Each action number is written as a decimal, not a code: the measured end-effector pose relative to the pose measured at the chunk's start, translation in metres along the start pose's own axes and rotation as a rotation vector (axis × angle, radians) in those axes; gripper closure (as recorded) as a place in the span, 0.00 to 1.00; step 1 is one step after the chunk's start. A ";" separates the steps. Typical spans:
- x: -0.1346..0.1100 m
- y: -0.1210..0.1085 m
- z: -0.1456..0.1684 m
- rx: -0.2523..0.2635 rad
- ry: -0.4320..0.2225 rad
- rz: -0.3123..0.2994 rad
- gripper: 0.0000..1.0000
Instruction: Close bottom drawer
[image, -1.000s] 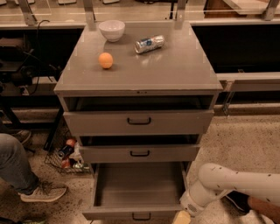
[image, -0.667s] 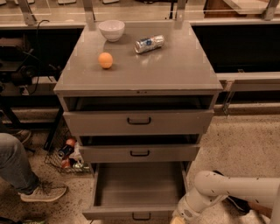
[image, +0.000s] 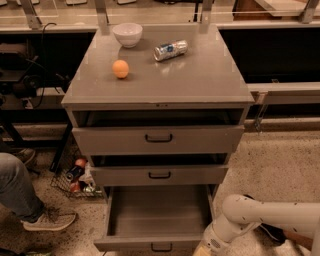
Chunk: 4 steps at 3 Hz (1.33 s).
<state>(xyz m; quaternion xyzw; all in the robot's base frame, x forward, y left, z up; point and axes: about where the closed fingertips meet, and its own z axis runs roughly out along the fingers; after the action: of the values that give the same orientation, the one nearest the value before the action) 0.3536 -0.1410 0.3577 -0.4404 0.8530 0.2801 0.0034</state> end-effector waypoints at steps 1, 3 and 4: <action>0.017 -0.032 0.030 0.017 -0.040 0.033 1.00; 0.057 -0.120 0.100 0.055 -0.146 0.132 1.00; 0.058 -0.152 0.121 0.086 -0.197 0.145 1.00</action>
Offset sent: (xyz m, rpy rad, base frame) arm 0.0387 -0.0508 -0.1738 0.0391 -0.0446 -0.1826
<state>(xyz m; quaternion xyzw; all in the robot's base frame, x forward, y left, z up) 0.4034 -0.1958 0.1691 -0.3475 0.8893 0.2845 0.0860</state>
